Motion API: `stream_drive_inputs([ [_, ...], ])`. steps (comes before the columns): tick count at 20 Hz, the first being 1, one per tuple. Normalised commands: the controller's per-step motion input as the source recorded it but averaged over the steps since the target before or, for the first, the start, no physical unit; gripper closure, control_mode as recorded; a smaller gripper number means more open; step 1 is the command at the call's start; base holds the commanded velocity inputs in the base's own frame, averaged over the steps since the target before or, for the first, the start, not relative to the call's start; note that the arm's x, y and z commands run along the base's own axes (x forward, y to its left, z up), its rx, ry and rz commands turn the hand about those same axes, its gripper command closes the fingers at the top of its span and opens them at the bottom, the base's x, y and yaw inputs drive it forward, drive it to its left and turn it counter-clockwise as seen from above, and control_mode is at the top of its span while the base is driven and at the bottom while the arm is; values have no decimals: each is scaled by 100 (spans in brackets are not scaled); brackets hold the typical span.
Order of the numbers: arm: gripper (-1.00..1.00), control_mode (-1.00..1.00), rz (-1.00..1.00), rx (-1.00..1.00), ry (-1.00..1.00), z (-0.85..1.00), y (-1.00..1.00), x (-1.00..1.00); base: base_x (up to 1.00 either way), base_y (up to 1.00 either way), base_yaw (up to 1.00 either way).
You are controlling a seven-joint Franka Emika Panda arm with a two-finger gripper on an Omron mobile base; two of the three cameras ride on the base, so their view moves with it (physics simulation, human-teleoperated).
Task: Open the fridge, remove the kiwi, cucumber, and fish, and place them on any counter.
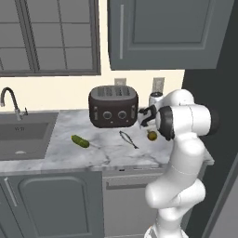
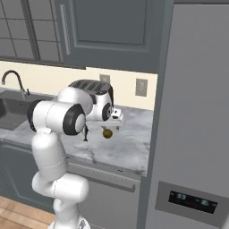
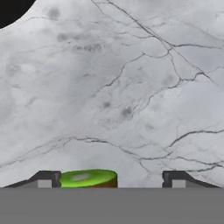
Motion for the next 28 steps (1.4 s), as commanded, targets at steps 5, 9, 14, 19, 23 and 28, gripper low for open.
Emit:
stream_drive_inputs([
  [5, -100, -100, 0, 0, -4, 15, 0, -29, 0, 0, 0],
  [9, -100, -100, 0, 0, -10, 39, 0, -56, 0, 0, 0],
  [14, -100, -100, 0, 0, -8, 77, 0, -72, 0, 0, 0],
  [19, -100, -100, 0, 3, -3, 98, 0, -69, 0, 0, 0],
  [23, -100, -100, 0, 4, -2, 97, 12, -68, 0, 0, 0],
  [28, -100, -100, 1, 6, -1, 99, 18, -65, 0, 0, 0],
])
